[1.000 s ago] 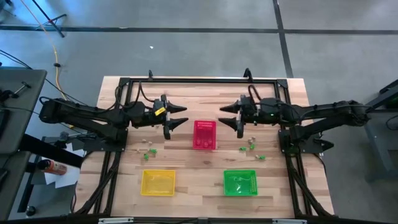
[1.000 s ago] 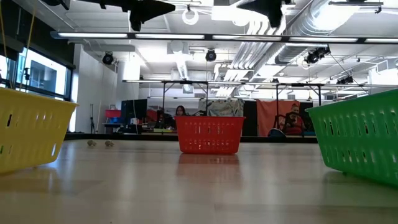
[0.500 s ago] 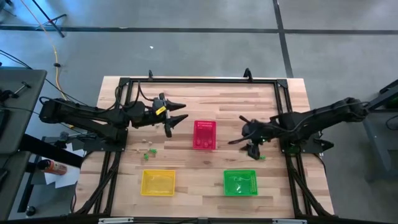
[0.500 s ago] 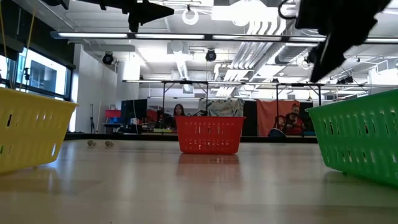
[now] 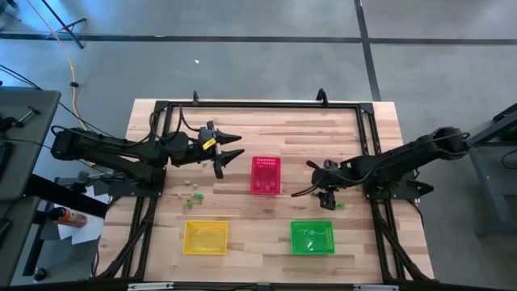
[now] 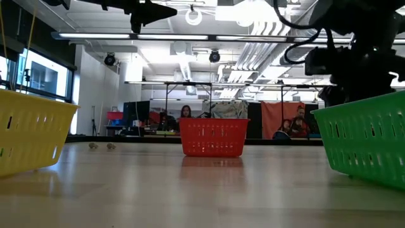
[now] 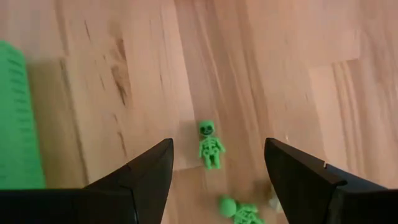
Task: Sort Halloween decoration
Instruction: Put the green skeleton toy into the yellow bin
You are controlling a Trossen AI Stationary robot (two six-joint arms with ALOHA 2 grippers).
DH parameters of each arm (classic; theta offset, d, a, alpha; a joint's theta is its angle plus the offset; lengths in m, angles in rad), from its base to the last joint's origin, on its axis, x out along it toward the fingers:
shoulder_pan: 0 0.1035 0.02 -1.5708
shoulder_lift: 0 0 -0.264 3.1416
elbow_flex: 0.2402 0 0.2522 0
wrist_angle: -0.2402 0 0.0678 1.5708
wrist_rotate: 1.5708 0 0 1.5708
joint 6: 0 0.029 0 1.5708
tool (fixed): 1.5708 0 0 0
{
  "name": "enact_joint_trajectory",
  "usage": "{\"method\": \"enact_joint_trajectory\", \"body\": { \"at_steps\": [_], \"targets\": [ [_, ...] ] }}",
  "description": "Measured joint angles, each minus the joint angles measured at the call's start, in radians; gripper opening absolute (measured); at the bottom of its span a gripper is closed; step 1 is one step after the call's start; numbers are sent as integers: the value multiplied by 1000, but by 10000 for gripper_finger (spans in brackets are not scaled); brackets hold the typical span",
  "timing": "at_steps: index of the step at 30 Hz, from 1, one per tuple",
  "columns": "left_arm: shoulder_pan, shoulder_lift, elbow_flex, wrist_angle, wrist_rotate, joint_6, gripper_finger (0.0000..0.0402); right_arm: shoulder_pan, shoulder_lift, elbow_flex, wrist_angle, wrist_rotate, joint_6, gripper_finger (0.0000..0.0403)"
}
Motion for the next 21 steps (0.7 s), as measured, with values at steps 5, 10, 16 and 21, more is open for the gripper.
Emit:
{"method": "enact_joint_trajectory", "body": {
  "at_steps": [5, 10, 16, 21],
  "targets": [
    [0, 0, 1, -1, 0, 0, 211, 0, 87, 2, 36, -3, -32, 248],
    [0, 0, 1, -2, 0, 0, 211, 0, 169, 2, 48, -10, -38, 248],
    [-1, 0, 1, -1, 0, 0, 211, 1, 224, 7, 53, 6, -33, 242],
    [-1, 0, 1, -1, 4, 0, 211, 2, 228, 6, 48, 16, 2, 181]
  ]
}}
